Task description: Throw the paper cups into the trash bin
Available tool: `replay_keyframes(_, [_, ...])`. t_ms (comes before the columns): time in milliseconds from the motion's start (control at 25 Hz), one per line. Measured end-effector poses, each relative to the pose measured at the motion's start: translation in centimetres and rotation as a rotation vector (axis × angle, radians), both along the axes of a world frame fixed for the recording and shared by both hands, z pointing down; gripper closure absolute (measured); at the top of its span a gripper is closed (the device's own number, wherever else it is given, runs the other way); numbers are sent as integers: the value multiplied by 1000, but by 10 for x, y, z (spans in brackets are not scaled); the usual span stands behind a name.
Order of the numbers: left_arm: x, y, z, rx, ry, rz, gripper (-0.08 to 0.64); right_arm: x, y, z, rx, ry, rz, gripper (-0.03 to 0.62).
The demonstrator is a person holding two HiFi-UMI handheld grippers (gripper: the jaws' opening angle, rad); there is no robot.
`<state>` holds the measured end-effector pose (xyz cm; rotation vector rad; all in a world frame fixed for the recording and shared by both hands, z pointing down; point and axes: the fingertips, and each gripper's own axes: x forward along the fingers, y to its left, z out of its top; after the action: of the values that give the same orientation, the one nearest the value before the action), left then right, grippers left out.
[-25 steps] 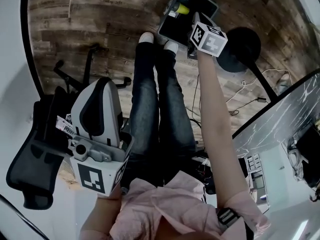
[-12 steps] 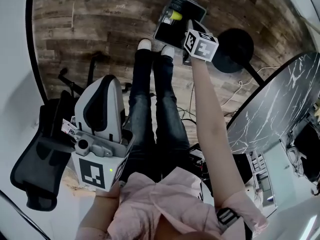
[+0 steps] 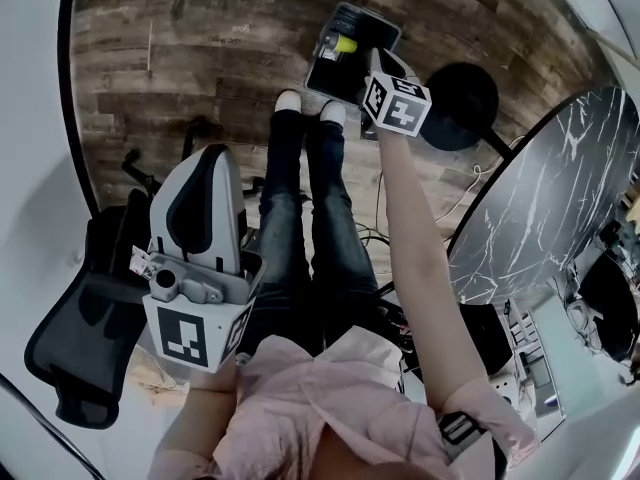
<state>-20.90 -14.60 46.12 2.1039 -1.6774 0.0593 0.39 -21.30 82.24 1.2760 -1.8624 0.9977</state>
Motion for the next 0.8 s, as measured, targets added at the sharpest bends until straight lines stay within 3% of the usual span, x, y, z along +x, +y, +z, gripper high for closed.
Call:
replay_keyframes(280, [6, 1, -20, 14, -8, 43, 545, 4, -26, -59, 125, -38, 7, 563])
replay_keyframes(800, [31, 14, -75, 47, 22, 113, 545, 4, -45, -159, 244, -108, 6, 563])
